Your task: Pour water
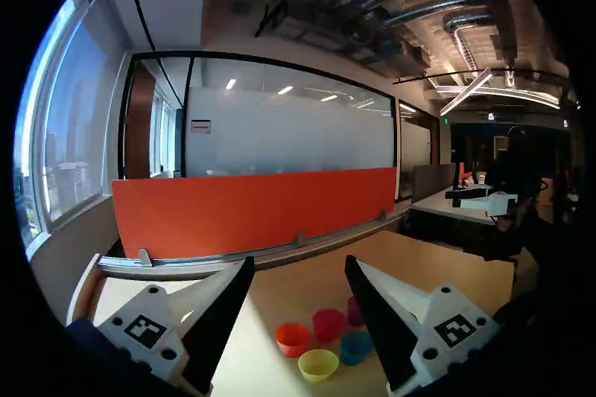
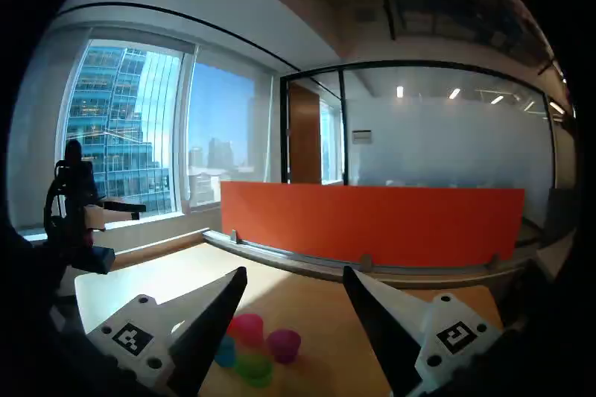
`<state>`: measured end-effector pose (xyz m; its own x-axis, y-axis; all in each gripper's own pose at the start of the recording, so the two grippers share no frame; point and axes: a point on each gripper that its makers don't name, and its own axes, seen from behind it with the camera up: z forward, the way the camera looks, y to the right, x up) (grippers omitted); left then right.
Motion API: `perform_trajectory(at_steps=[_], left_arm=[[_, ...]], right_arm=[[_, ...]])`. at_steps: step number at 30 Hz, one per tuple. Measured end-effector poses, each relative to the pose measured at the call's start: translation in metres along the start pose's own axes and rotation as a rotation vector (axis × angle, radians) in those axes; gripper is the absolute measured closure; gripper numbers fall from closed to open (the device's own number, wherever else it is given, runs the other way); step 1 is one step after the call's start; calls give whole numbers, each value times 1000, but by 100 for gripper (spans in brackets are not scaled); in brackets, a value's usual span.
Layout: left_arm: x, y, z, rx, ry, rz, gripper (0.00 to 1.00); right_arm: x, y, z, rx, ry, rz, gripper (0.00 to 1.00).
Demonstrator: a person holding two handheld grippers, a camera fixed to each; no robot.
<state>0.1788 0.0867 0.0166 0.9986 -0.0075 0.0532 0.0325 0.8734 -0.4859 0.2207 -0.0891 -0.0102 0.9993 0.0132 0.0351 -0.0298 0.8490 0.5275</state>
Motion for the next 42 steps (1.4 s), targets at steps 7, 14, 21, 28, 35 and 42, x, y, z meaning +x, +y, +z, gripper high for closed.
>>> perform_trajectory(at_steps=[7, 14, 21, 28, 35, 42], left_arm=[[-5, 7, 2, -50, -19, -7, 10], [-13, 18, 2, -113, -44, -5, 10], [-24, 26, 3, -165, -71, -12, 10], [-31, 31, 7, -202, -86, -1, 10], [-40, 42, 12, -252, -118, 41, 10], [-51, 59, 11, -318, -142, 94, 10]], right_arm=[[-1, -11, 2, 34, -13, -20, 1], [-5, -20, 3, 70, -39, -23, 1], [-11, -25, 3, 101, -66, -29, 0], [-15, -29, 4, 122, -80, -33, 1], [-27, -35, 4, 148, -113, -47, 1], [-42, -35, 3, 170, -141, -58, 1]])
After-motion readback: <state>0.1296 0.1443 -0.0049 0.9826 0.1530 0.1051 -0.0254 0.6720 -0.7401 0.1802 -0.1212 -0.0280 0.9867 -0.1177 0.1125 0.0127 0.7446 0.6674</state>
